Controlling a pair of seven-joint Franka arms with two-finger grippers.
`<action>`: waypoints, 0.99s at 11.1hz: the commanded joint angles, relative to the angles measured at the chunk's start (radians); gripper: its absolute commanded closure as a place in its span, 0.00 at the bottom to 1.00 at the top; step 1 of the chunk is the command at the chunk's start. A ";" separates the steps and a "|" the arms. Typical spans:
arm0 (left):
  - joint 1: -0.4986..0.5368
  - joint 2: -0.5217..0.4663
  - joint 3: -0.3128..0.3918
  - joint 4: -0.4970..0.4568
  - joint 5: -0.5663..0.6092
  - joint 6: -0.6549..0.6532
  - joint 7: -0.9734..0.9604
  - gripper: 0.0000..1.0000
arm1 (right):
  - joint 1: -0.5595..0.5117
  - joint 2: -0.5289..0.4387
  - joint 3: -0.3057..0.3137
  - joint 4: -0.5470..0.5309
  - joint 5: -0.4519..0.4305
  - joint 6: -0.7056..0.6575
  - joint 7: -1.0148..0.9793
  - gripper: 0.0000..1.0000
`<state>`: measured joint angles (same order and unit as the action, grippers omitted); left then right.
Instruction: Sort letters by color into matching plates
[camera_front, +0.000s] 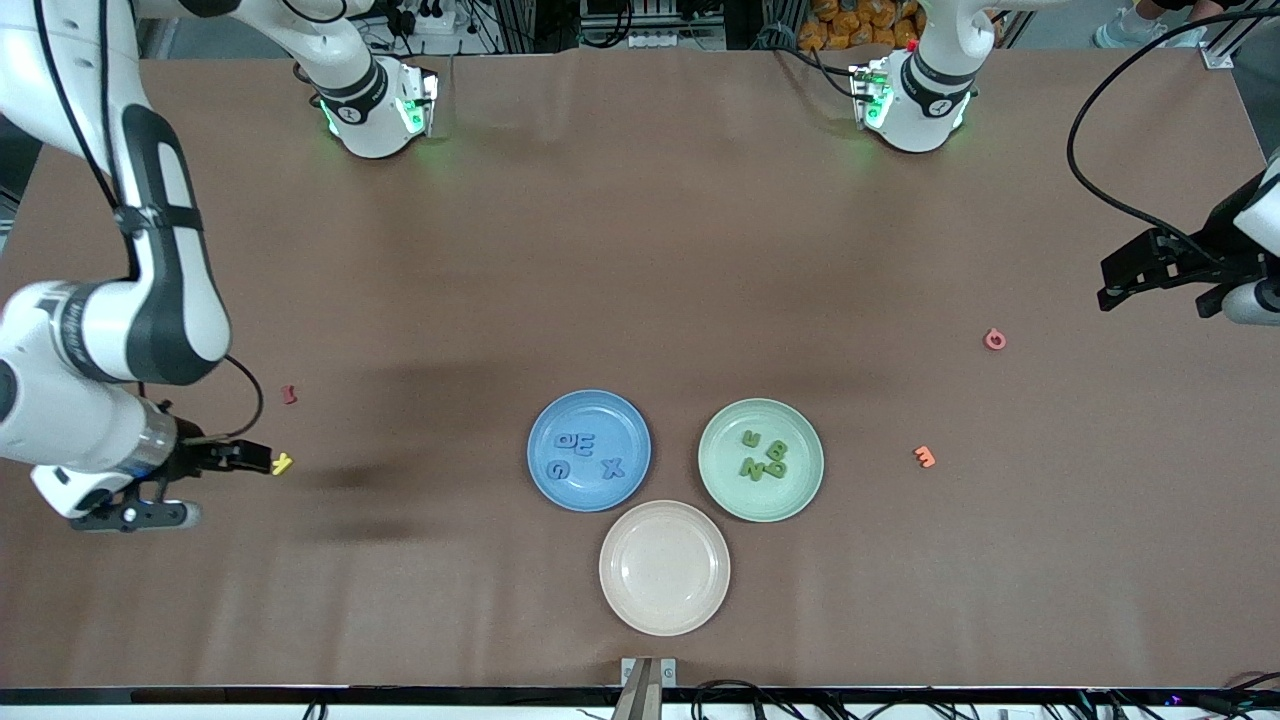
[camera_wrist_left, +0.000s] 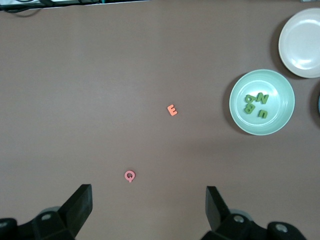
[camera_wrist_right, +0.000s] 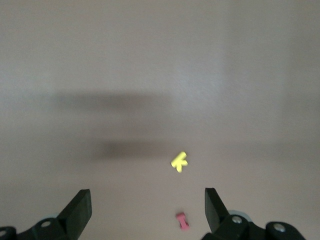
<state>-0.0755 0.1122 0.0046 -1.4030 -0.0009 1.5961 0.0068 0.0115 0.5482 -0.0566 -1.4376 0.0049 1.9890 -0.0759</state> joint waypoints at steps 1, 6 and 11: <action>0.005 -0.052 -0.015 -0.024 0.035 -0.008 -0.125 0.00 | -0.002 -0.154 -0.002 -0.050 -0.023 -0.152 -0.010 0.00; 0.028 -0.058 -0.015 -0.024 0.035 -0.007 -0.133 0.00 | 0.007 -0.342 0.000 -0.020 -0.025 -0.459 -0.008 0.00; 0.114 -0.057 -0.099 -0.028 0.035 0.007 -0.126 0.00 | 0.008 -0.461 0.003 -0.013 -0.019 -0.543 0.005 0.00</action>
<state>-0.0333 0.0766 -0.0150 -1.4098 0.0065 1.5933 -0.1018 0.0193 0.1345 -0.0584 -1.4270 -0.0025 1.4553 -0.0799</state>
